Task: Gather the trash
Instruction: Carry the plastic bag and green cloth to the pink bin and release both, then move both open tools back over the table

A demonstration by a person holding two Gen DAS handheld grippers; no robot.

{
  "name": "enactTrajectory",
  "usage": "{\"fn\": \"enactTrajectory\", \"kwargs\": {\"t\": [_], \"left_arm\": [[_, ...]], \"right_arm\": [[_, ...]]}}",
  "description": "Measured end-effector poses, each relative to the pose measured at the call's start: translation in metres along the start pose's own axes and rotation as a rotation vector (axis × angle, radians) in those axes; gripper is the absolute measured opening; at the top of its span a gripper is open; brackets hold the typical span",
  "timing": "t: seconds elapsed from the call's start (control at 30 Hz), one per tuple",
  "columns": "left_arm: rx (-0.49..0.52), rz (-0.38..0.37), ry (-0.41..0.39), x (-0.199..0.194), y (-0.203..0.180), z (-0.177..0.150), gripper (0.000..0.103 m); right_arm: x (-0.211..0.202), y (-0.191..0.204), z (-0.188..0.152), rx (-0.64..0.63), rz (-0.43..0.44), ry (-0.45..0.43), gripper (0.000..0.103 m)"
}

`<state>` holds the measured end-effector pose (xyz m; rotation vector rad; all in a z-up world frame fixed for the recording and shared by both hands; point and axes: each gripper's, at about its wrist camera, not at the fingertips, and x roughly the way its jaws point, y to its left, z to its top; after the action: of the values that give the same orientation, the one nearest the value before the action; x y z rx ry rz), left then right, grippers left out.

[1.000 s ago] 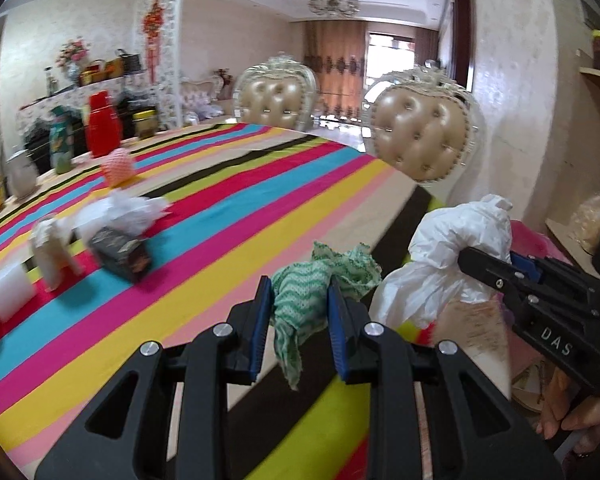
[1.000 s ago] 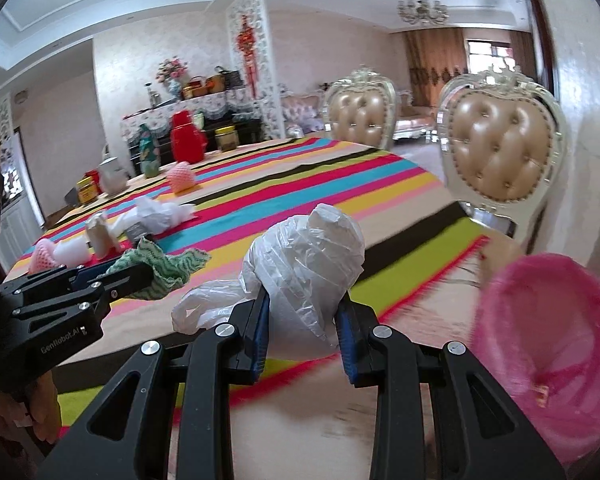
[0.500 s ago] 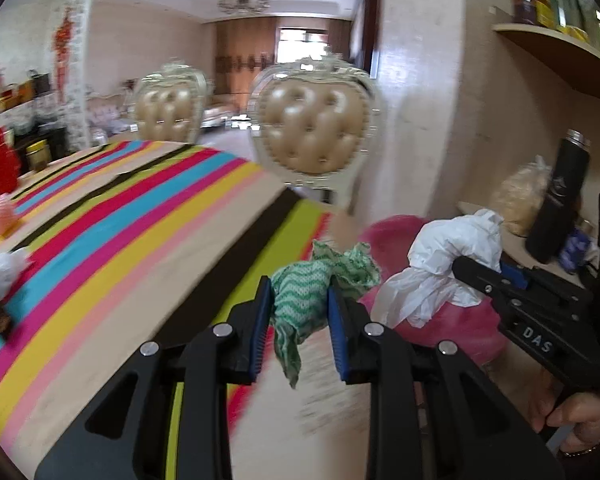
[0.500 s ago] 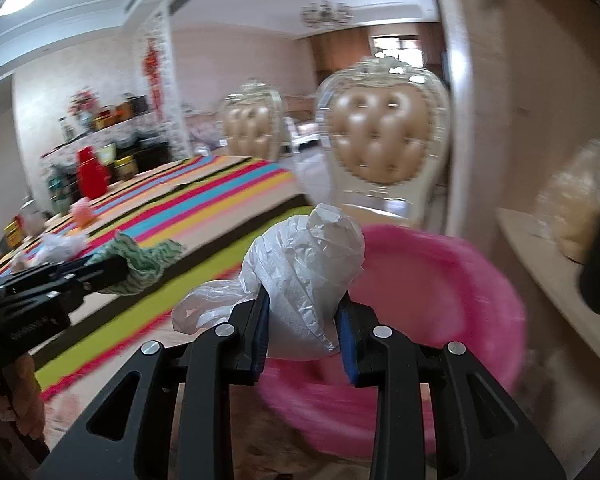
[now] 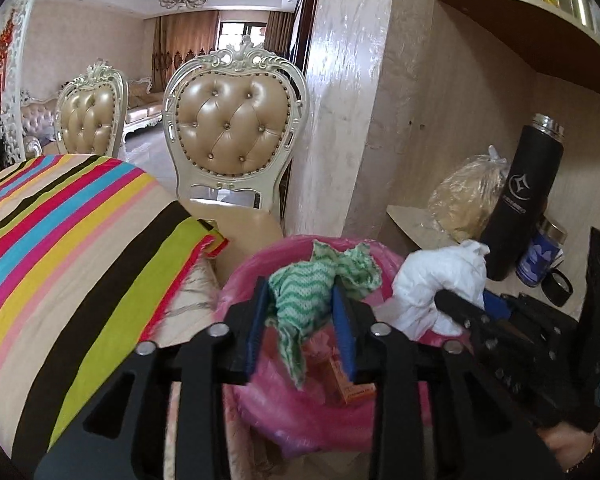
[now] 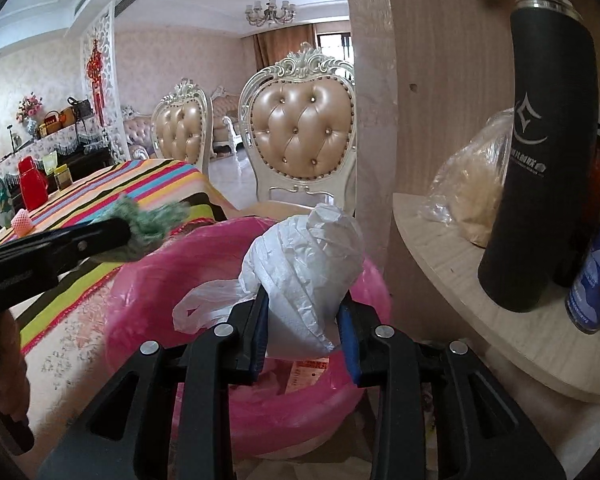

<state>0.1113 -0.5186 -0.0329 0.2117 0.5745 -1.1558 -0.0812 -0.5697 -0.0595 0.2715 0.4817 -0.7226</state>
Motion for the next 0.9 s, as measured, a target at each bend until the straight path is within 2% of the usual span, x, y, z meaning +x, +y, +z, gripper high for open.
{"fn": "enactTrajectory", "kwargs": {"t": [0.03, 0.07, 0.1, 0.13, 0.17, 0.3, 0.43, 0.5, 0.67, 0.9], "left_arm": [[-0.003, 0.007, -0.001, 0.002, 0.0, 0.001, 0.053], [-0.011, 0.012, -0.005, 0.003, 0.003, 0.002, 0.06], [-0.021, 0.018, -0.011, 0.004, 0.005, 0.003, 0.073], [-0.037, 0.037, -0.024, 0.003, 0.01, 0.003, 0.076], [-0.049, 0.052, -0.033, 0.001, 0.016, 0.004, 0.076], [-0.063, 0.11, -0.043, -0.013, 0.036, 0.002, 0.078], [-0.104, 0.209, -0.064, -0.041, 0.063, -0.006, 0.093], [-0.126, 0.272, -0.059, -0.053, 0.076, -0.013, 0.097], [-0.157, 0.357, -0.037, -0.081, 0.103, -0.025, 0.098], [-0.189, 0.468, -0.059, -0.134, 0.139, -0.045, 0.098]], "right_arm": [[0.003, 0.0, 0.0, -0.001, 0.004, -0.001, 0.035], [0.004, -0.002, -0.002, -0.004, 0.009, 0.0, 0.041], [0.006, 0.0, -0.002, -0.007, 0.016, 0.002, 0.048], [0.007, 0.0, -0.002, -0.006, 0.022, -0.004, 0.064], [0.008, 0.001, -0.001, -0.001, 0.025, -0.014, 0.072], [0.008, 0.003, 0.001, 0.0, 0.03, -0.022, 0.072], [0.002, 0.006, 0.002, 0.006, 0.033, -0.028, 0.072], [-0.001, 0.008, 0.003, 0.005, 0.035, -0.03, 0.072], [-0.003, 0.024, 0.001, -0.016, 0.075, -0.017, 0.073], [-0.01, 0.08, 0.002, -0.098, 0.169, -0.009, 0.074]]}}
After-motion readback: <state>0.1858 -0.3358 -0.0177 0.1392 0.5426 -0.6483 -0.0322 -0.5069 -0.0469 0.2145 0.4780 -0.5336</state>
